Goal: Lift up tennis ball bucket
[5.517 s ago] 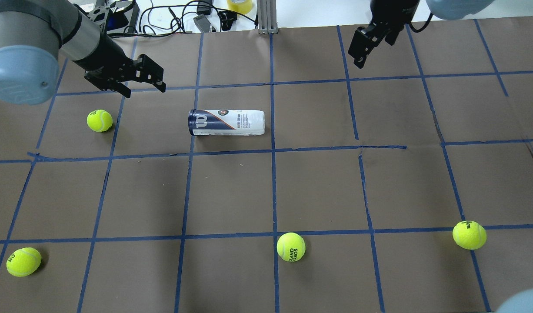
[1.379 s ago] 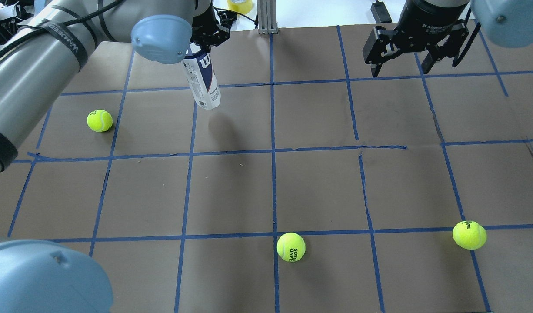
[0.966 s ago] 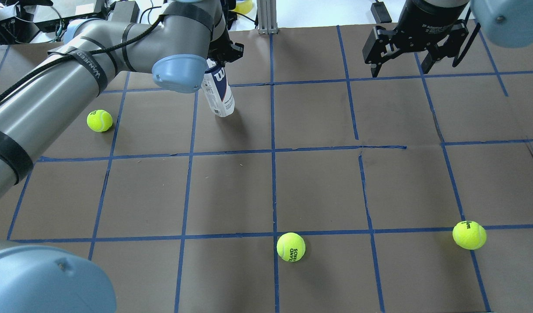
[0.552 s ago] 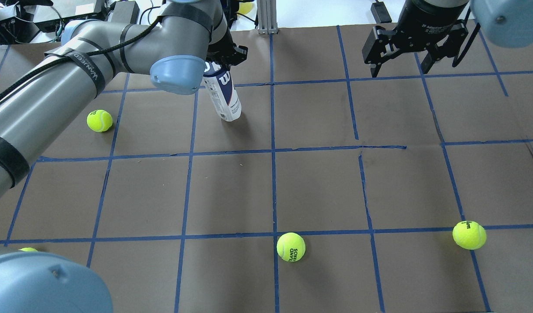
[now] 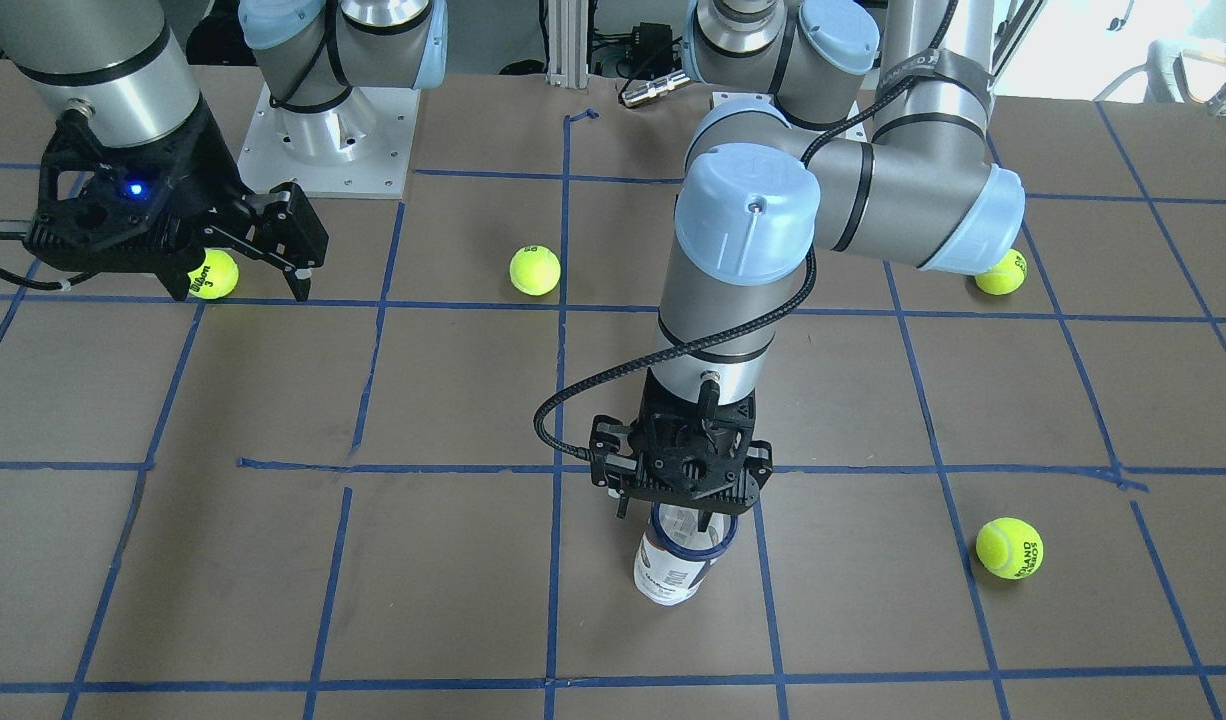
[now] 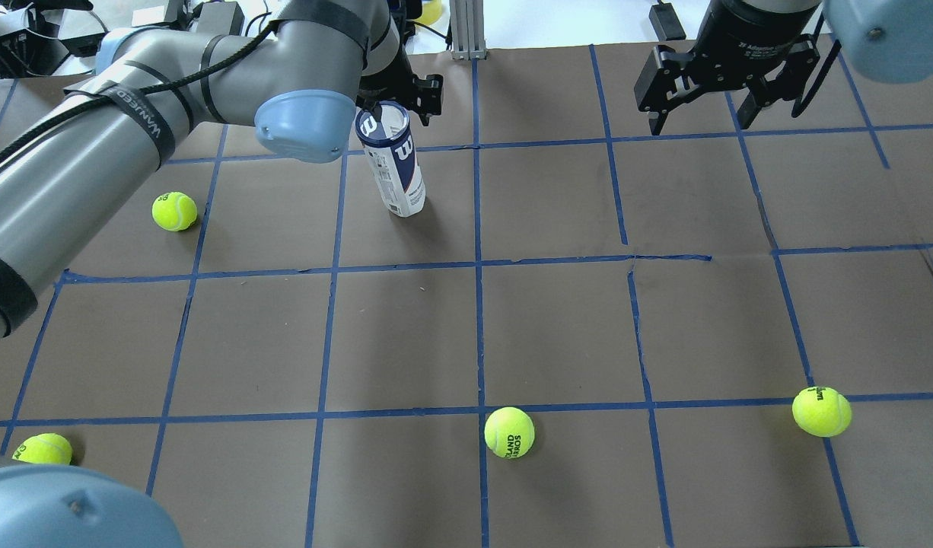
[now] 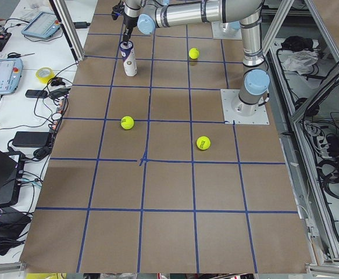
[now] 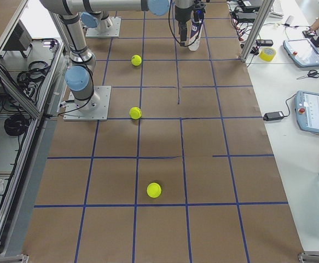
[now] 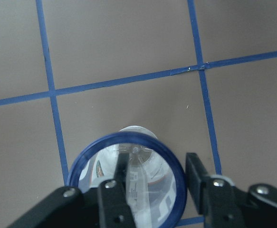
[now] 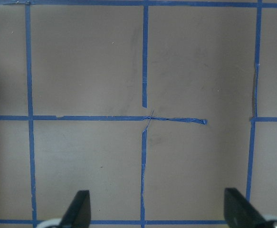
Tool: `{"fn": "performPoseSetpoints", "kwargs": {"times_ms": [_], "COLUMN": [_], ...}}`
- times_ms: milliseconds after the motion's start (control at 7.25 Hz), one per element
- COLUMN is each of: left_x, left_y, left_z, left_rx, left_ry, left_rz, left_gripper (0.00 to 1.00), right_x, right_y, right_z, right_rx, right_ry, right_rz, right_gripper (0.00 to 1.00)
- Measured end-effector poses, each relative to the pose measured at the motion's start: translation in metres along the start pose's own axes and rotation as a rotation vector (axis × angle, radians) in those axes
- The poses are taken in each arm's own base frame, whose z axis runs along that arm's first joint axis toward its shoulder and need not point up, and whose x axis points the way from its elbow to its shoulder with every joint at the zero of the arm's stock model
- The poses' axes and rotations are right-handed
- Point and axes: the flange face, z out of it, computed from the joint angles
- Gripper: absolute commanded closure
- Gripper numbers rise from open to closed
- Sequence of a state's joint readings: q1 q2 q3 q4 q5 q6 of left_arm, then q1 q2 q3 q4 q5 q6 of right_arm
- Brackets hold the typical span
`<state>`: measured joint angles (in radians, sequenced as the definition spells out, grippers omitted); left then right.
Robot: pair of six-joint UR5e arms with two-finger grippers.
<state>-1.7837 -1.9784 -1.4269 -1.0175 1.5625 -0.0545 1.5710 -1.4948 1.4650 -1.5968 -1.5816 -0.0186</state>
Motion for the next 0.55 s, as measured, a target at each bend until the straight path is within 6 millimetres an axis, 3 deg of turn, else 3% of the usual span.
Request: {"fn": "performPoseSetpoints", "kwargs": {"times_ms": [276,414,552], "left_x": [-0.006,-0.023,-0.052], "left_y": [-0.004,-0.005,-0.002], "left_z": [-0.052,-0.083,-0.106], "left_rx": [-0.070,-0.118,-0.160], "left_ry": [0.011,0.004,-0.003], "left_rz": [-0.014,-0.038,-0.078], "left_gripper": [0.00,0.00,0.00], "right_x": [0.000,0.000,0.000], "right_y": [0.000,0.000,0.000], "right_z": [0.000,0.000,0.000], "right_rx": [0.000,-0.001,-0.001], "right_ry": [0.000,0.000,0.000], "right_rz": [0.000,0.000,0.000], "right_gripper": [0.00,0.00,0.00]}}
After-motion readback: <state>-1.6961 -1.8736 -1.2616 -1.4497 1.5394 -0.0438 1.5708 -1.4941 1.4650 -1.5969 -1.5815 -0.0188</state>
